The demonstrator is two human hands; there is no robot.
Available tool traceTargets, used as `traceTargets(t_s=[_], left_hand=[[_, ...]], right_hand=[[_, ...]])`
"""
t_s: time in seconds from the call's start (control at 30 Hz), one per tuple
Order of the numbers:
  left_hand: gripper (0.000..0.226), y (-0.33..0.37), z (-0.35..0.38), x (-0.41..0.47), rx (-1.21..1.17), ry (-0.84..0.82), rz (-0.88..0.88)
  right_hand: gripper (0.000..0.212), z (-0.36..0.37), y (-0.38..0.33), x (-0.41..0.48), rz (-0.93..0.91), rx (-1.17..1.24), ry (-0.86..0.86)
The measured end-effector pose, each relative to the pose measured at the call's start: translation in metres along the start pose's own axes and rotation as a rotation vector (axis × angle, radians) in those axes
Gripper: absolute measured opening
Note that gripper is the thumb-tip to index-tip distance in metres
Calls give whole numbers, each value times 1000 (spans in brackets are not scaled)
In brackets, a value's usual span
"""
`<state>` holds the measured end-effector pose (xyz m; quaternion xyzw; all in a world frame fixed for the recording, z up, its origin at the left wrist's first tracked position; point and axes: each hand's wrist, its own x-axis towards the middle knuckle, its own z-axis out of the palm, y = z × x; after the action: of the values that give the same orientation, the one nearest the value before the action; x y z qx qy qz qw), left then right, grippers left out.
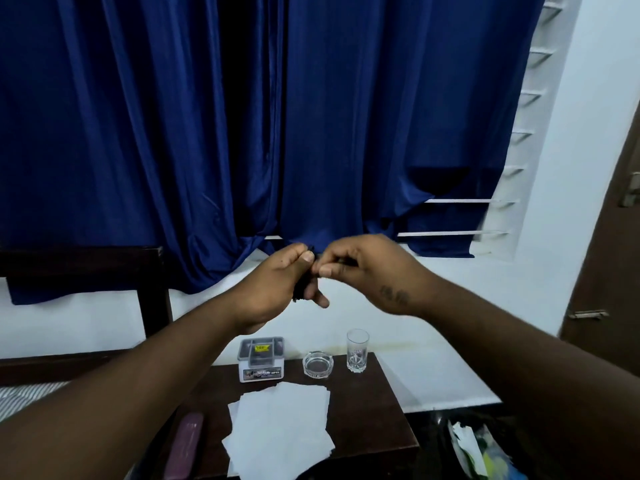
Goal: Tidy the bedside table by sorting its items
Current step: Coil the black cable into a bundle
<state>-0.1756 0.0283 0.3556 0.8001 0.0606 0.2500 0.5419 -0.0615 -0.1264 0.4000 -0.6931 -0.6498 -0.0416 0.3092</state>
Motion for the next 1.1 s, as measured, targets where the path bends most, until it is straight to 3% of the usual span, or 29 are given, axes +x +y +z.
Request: traceTargets(t_s=[0.13,0.23,0.37,0.47,0.6,0.77,0.93,1.1], left_hand=[[28,6,6,-3,-231,-60,-71],[32,13,6,-8,-448,-94,-120],[29,19,6,-12,-577,-120,-132],[30,20,6,-11,-590,-138,-113],[32,20,7,-8,-547,-91,-89],[35,18,5,-5,-517,-29,-60],[34,16,4,-1,-460,-25,-40],[36,13,10,0,-431,-49,-36]], right_hand=[[11,-13,15,7,-120,-46,112],[17,-12,32,7,-219,-240,262],[17,1,39,4,-216,-295,451],[11,16,34,3,-94,-117,492],[10,33,26,5,140,406,462],[11,37,15,4,258,867,332],[34,36,14,1,231,832,285],[34,39,9,1,256,805,319]])
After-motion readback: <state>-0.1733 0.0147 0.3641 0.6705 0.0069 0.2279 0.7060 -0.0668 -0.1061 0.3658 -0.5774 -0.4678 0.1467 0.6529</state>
